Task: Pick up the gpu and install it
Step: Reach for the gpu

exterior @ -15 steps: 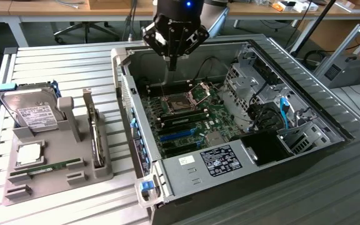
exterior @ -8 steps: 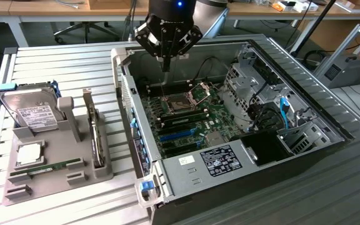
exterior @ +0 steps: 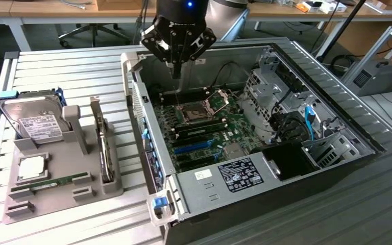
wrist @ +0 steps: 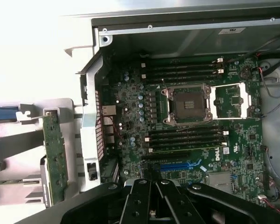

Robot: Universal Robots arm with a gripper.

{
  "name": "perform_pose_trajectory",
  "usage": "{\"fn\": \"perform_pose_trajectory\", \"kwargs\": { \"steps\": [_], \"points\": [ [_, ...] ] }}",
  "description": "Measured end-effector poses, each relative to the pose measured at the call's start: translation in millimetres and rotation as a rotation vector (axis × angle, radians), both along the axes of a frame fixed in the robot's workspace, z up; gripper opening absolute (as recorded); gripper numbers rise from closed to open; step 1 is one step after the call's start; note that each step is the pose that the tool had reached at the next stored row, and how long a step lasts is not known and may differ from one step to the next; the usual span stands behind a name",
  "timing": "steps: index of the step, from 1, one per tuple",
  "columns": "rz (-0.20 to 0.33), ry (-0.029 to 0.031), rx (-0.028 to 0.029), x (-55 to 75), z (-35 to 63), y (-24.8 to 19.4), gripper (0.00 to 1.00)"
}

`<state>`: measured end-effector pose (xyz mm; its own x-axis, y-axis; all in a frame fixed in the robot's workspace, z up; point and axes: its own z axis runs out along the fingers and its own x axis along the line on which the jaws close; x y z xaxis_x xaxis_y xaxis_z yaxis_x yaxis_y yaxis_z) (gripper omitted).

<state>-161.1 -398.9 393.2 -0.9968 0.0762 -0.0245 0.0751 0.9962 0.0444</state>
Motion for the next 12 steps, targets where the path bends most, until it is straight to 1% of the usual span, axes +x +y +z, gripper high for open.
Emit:
{"fn": "perform_pose_trajectory", "kwargs": {
  "steps": [12],
  "points": [
    [0.000,0.0001,-0.0001,-17.9,0.0,0.0,0.11]
  ]
}}
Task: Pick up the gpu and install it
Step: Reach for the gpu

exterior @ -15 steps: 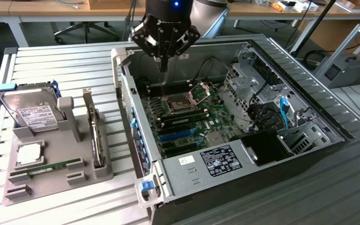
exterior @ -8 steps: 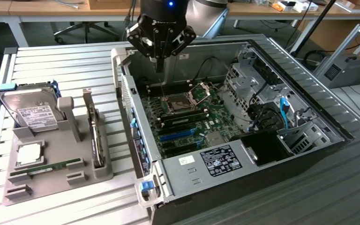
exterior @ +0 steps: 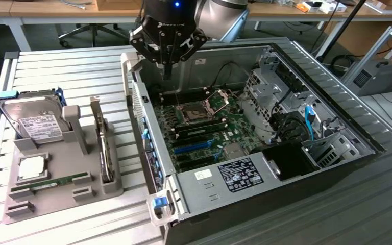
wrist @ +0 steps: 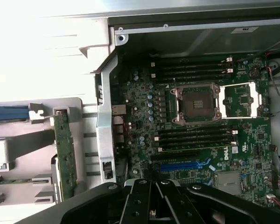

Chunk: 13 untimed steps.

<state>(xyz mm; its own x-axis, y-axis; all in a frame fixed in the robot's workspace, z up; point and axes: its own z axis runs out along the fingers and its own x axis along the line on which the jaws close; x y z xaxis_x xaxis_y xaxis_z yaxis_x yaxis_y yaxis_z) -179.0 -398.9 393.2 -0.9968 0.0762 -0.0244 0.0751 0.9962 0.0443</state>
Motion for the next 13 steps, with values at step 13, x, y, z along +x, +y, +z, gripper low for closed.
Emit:
{"fn": "perform_pose_trajectory", "kwargs": {
  "steps": [13],
  "points": [
    [0.000,0.0000,0.0000,-22.1,-0.1,0.0,0.11]
  ]
}}
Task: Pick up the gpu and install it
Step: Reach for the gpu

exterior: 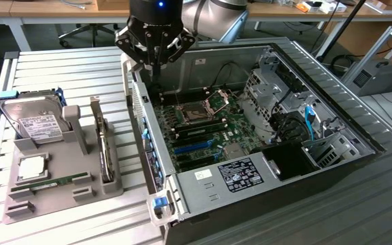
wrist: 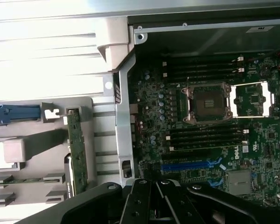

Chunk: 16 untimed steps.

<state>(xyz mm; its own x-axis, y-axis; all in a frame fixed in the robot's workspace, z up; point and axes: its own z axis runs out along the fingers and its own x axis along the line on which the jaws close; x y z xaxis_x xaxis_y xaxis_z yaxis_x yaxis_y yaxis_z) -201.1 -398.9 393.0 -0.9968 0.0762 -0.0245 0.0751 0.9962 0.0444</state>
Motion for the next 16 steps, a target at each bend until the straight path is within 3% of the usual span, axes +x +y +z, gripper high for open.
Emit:
{"fn": "perform_pose_trajectory", "kwargs": {
  "steps": [16],
  "points": [
    [0.000,0.0000,0.0000,-26.0,-0.1,0.0,0.11]
  ]
}}
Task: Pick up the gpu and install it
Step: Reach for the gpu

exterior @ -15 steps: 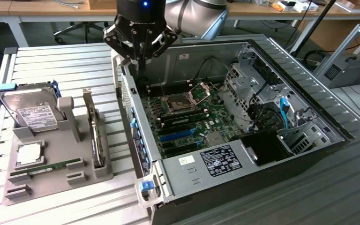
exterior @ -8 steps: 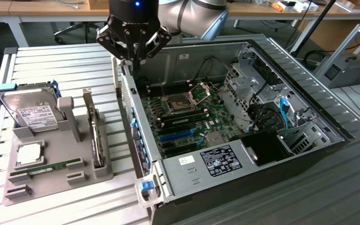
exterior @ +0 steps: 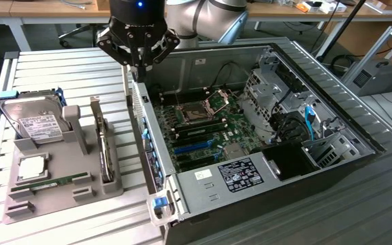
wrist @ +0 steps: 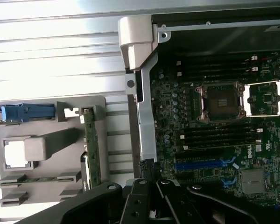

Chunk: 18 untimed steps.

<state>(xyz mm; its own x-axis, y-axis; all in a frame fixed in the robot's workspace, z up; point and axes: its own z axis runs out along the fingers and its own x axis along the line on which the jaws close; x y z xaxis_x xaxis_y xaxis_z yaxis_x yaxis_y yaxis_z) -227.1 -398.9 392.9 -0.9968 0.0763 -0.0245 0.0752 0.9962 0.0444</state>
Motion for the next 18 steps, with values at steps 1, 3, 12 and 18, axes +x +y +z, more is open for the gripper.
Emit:
{"fn": "perform_pose_trajectory", "kwargs": {
  "steps": [1,3,12,18],
  "points": [
    [0.000,0.0001,0.0000,-1.5,0.0,0.0,0.11],
    [0.000,0.0000,0.0000,-6.4,0.0,0.0,0.11],
    [0.000,-0.0001,0.0000,-25.5,-0.1,0.0,0.11],
    [0.000,0.0000,0.0000,-39.4,-0.2,0.0,0.11]
  ]
}}
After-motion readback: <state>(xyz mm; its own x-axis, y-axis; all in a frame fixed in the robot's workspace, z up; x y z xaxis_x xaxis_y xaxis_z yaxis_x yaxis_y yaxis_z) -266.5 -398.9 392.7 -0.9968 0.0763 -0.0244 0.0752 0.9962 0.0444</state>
